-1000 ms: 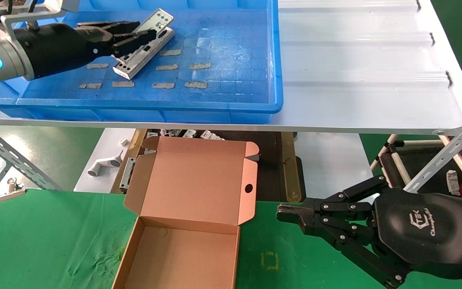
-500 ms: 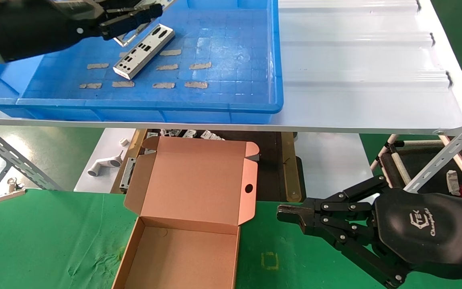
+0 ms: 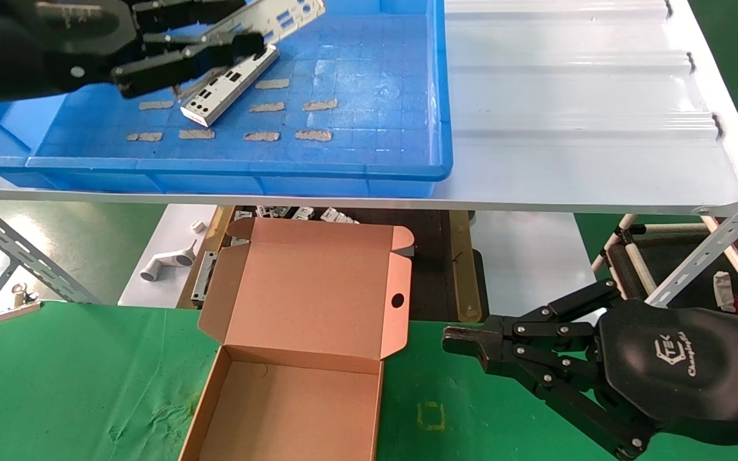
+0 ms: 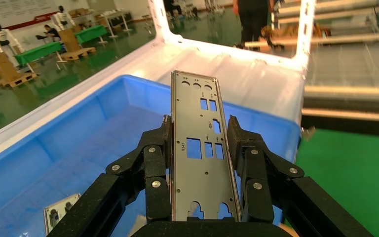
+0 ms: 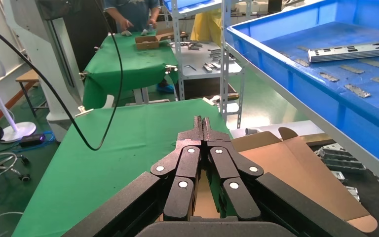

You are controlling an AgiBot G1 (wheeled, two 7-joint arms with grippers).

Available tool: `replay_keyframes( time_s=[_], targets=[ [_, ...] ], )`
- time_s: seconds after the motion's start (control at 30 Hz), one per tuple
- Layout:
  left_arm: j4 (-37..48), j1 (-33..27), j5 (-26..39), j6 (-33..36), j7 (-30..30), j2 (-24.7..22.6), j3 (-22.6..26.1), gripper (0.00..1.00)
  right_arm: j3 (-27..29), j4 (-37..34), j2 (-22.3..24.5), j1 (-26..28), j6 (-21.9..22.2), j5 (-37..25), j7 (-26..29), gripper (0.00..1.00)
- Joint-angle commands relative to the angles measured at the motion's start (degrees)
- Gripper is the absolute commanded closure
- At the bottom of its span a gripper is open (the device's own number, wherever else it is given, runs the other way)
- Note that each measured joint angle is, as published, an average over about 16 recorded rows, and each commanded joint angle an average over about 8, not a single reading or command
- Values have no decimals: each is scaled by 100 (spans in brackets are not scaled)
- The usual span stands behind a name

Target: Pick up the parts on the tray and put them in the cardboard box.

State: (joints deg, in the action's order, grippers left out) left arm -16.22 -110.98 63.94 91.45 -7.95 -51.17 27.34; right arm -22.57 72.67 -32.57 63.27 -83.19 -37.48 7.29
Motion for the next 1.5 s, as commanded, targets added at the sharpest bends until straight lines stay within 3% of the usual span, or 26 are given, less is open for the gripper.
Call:
replay_keyframes(
  time_s=[0.03,0.4,0.7,1.1,1.5],
  targets=[
    [-247,53,-40,70,71,77,40,100,0,0,0,0,0,0,0,100],
    [-3299,1000,-1574,35,843,1318,1165,100,-1,0,0,0,0,0,0,100],
    [-4546,1654,-1703,-69,815,1897,2328,100,-1,0,0,0,0,1,0,100],
    [-4521,2815,-864,-909,332,1508,3133,100,-1,0,0,0,0,1,-1,100],
    [-3531,3243,-625,-1544,-326,902,3230,100,-2,0,1,1,1,1,-1,100]
  ],
)
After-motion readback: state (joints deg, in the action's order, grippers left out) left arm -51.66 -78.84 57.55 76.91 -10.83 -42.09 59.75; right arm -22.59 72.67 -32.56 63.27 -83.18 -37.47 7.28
